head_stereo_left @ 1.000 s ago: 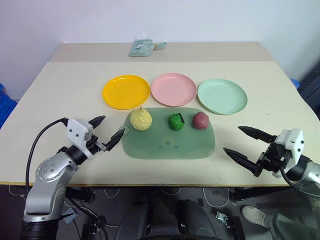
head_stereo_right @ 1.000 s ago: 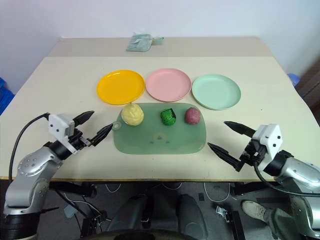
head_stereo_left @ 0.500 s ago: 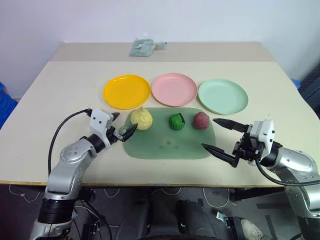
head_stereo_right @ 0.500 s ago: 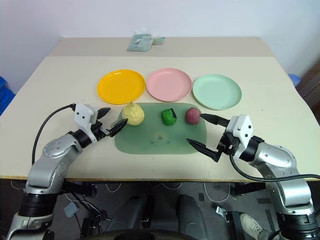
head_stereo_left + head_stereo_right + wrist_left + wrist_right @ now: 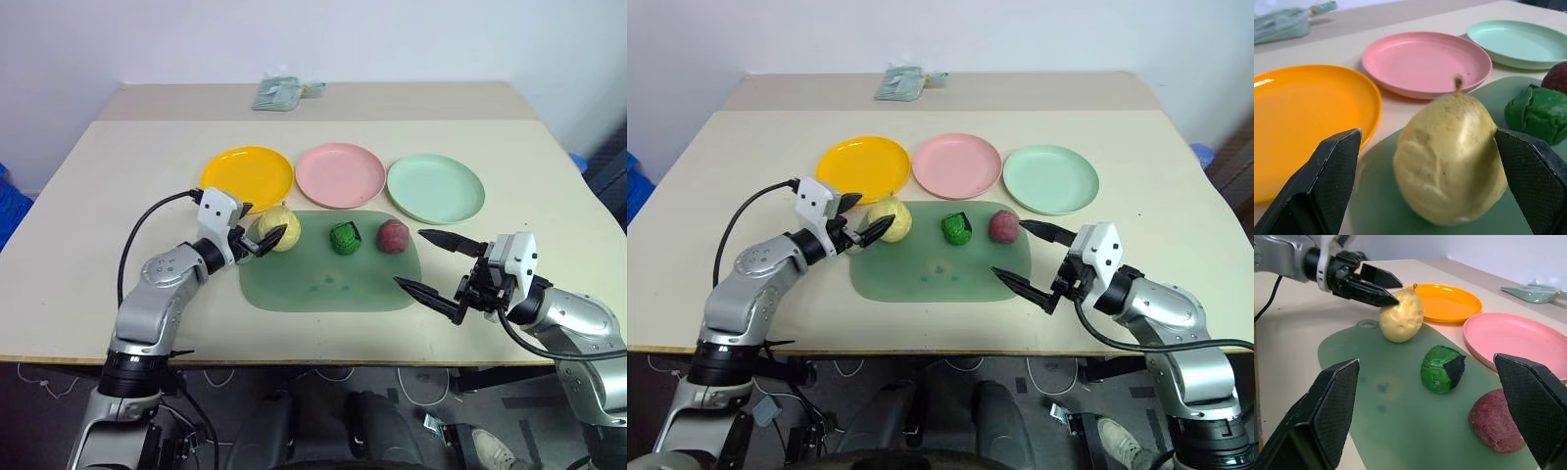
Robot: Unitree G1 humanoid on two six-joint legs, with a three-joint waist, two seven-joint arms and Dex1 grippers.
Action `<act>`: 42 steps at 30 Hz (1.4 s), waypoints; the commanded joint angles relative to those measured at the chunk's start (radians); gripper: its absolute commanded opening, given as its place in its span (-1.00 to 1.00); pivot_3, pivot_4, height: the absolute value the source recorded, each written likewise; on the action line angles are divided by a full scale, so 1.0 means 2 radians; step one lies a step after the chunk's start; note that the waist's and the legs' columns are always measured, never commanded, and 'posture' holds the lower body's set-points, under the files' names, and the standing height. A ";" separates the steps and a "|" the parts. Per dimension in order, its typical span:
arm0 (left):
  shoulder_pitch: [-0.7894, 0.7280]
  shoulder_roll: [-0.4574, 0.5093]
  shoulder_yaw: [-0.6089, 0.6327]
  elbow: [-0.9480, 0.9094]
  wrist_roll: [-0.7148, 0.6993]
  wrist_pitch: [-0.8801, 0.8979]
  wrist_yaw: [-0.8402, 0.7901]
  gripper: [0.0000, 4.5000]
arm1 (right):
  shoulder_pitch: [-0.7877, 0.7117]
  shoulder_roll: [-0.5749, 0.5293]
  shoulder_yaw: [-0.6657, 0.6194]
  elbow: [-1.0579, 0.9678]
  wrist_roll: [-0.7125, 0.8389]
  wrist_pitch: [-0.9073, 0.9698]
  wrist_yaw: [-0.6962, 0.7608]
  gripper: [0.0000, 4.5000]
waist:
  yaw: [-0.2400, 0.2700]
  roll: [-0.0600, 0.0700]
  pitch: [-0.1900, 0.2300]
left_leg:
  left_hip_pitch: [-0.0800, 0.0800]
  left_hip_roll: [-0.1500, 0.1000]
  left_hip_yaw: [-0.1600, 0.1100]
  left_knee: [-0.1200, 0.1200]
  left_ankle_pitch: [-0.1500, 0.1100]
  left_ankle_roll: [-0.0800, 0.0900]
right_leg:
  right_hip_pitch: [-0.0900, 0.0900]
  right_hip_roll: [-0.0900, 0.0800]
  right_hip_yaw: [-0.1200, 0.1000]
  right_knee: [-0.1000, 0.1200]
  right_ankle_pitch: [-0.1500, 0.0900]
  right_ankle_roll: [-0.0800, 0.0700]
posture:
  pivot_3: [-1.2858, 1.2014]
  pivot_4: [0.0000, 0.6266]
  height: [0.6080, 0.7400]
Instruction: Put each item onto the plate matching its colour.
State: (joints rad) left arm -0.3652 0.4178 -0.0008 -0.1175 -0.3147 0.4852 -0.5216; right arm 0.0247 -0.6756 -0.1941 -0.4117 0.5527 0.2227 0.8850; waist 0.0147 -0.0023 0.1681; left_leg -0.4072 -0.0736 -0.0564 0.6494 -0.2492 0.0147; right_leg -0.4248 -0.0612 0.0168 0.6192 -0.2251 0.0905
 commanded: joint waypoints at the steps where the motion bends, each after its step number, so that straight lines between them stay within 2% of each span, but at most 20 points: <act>1: -0.013 -0.006 -0.007 0.015 0.011 -0.019 -0.004 0.97 | -0.002 -0.003 -0.014 -0.026 0.009 0.002 -0.006 1.00 | 0.000 0.000 0.000 | 0.000 0.000 0.000 0.000 0.000 0.000 | 0.000 0.000 0.000 0.000 0.000 0.000 | 0.03 -0.52 1.00; 2: -0.015 -0.009 -0.008 0.020 0.011 -0.022 -0.007 0.97 | 0.000 -0.003 -0.015 -0.027 0.009 0.002 -0.006 1.00 | 0.000 0.000 0.000 | 0.000 0.000 0.000 0.000 0.000 0.000 | 0.000 0.000 0.000 0.000 0.000 0.000 | 0.03 -0.52 1.00; 3: -0.018 -0.012 -0.009 0.026 0.013 -0.025 -0.007 0.87 | 0.002 -0.003 -0.017 -0.027 0.009 0.001 -0.006 1.00 | 0.000 0.000 0.000 | 0.000 0.000 0.000 0.000 0.000 0.000 | 0.000 0.000 0.000 0.000 0.000 0.000 | 0.03 -0.52 1.00; 6: -0.021 -0.018 -0.011 0.036 0.018 -0.030 -0.007 0.41 | 0.011 -0.002 -0.022 -0.028 0.008 -0.003 -0.005 1.00 | 0.001 0.000 0.000 | 0.000 0.000 0.000 0.000 0.000 0.000 | 0.000 0.000 0.000 0.000 0.000 0.000 | 0.03 -0.52 1.00; 8: -0.020 -0.020 -0.011 0.035 0.018 -0.031 -0.009 0.26 | 0.017 0.000 -0.024 -0.029 0.007 -0.006 -0.004 1.00 | 0.001 0.000 0.000 | 0.000 0.000 0.000 0.000 0.000 0.000 | 0.000 0.000 0.000 0.000 0.000 0.000 | 0.03 -0.52 1.00; 13: -0.021 -0.029 0.006 0.025 0.012 -0.048 0.000 0.26 | 0.020 0.002 -0.022 -0.024 0.003 -0.013 -0.005 1.00 | 0.000 0.000 0.000 | 0.000 0.000 0.000 0.000 0.000 0.000 | 0.000 0.000 0.000 0.000 0.000 0.000 | 0.03 -0.52 1.00; 17: -0.053 -0.055 0.055 0.032 0.000 -0.034 0.065 0.26 | 0.011 0.004 -0.015 -0.018 0.001 -0.013 -0.009 1.00 | 0.001 0.000 0.000 | 0.000 0.000 0.000 0.000 0.000 0.000 | 0.000 0.000 0.000 0.000 0.000 0.000 | 0.03 -0.52 1.00; 19: -0.089 -0.066 0.079 0.068 0.010 -0.022 0.117 0.26 | 0.001 0.006 -0.008 -0.013 -0.001 -0.014 -0.010 1.00 | 0.002 -0.001 0.000 | 0.000 0.000 0.000 0.001 0.000 0.000 | 0.000 0.000 0.000 0.001 0.000 0.001 | 0.03 -0.52 1.00; 23: -0.139 -0.077 0.085 0.147 0.039 -0.054 0.162 0.26 | -0.013 0.010 -0.003 -0.003 -0.003 -0.014 -0.010 1.00 | 0.001 -0.001 0.000 | 0.000 0.000 0.000 0.001 0.000 0.000 | 0.000 0.000 0.000 0.001 0.001 0.002 | 0.03 -0.52 1.00; 29: -0.203 -0.105 0.082 0.275 0.080 -0.134 0.214 0.26 | -0.026 0.016 0.002 -0.001 -0.006 -0.012 -0.012 1.00 | 0.006 -0.002 0.001 | 0.000 -0.001 0.000 0.001 0.000 0.000 | 0.000 0.000 0.000 0.001 0.002 0.003 | 0.03 -0.52 1.00; 33: -0.222 -0.106 0.085 0.335 0.086 -0.170 0.217 0.26 | -0.028 0.014 0.002 -0.006 -0.005 -0.008 -0.016 1.00 | 0.009 -0.002 0.001 | 0.000 -0.001 0.000 0.001 0.000 0.000 | 0.000 0.000 0.000 0.001 0.002 0.003 | 0.03 -0.52 1.00; 35: -0.227 -0.106 0.084 0.360 0.085 -0.183 0.206 0.71 | -0.029 0.014 0.003 -0.008 -0.006 -0.006 -0.019 1.00 | 0.011 -0.002 0.001 | 0.000 -0.001 0.000 0.001 0.000 0.000 | 0.000 0.000 0.000 0.002 0.002 0.003 | 0.03 -0.52 1.00; 37: -0.226 -0.106 0.083 0.369 0.083 -0.191 0.197 0.99 | -0.030 0.014 0.004 -0.012 -0.007 -0.004 -0.023 1.00 | 0.012 -0.002 0.001 | 0.000 -0.001 0.000 0.001 0.000 0.000 | 0.000 0.000 0.000 0.002 0.002 0.003 | 0.03 -0.52 1.00; 42: -0.204 -0.103 0.081 0.322 0.074 -0.176 0.177 0.99 | -0.034 0.015 0.009 -0.017 -0.007 0.003 -0.033 1.00 | 0.012 -0.002 0.001 | 0.000 -0.001 0.000 0.001 0.000 0.000 | 0.000 0.000 0.000 0.002 0.002 0.003 | 0.03 -0.52 1.00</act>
State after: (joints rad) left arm -0.7750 0.1970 0.1615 0.5946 -0.1623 0.1301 -0.1586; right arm -0.0249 -0.6476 -0.1688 -0.4023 0.5323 0.2323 0.8266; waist 0.0389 -0.0069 0.1700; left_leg -0.4073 -0.0761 -0.0564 0.6522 -0.2492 0.0148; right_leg -0.4254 -0.0618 0.0169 0.6231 -0.2215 0.0957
